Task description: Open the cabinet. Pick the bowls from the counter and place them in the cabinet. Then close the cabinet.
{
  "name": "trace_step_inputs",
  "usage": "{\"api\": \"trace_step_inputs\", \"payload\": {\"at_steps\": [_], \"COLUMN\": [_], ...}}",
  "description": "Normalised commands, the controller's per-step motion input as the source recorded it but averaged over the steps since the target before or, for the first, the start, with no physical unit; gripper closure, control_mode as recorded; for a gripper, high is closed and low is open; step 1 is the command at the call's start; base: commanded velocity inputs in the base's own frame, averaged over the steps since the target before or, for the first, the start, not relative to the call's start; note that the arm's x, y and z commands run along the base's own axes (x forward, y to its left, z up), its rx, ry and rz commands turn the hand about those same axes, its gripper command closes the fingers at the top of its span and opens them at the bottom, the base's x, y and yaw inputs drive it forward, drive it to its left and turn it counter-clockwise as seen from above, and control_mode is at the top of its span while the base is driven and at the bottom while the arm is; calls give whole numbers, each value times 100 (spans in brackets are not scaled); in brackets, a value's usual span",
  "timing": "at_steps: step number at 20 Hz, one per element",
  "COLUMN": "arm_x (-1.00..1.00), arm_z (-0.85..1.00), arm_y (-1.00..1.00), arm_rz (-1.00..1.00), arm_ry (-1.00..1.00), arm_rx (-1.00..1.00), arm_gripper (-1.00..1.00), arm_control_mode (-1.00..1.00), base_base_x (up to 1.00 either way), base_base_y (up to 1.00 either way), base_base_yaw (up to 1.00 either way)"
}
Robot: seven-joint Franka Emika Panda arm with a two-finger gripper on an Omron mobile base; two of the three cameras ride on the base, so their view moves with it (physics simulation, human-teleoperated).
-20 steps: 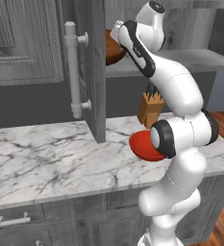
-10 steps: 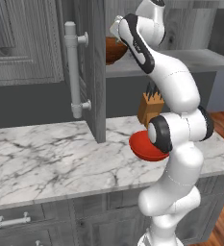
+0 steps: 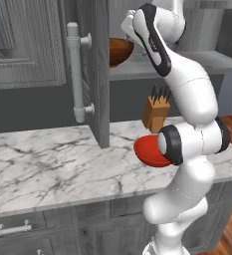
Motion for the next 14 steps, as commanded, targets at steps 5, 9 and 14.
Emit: {"api": "trace_step_inputs", "payload": {"at_steps": [5,9,14], "arm_x": [-82,-96,-95], "arm_z": [0,-19,-40], "arm_y": [-30,-36,-41], "arm_rz": [-5,-9,-6], "arm_ry": [-5,0,1], "arm_rx": [6,6,1], "arm_gripper": [-100,-100,-100], "arm_control_mode": [-100,-100,-100], "base_base_x": [0,0,0], "base_base_y": [0,0,0], "base_base_yaw": [0,0,0]}}
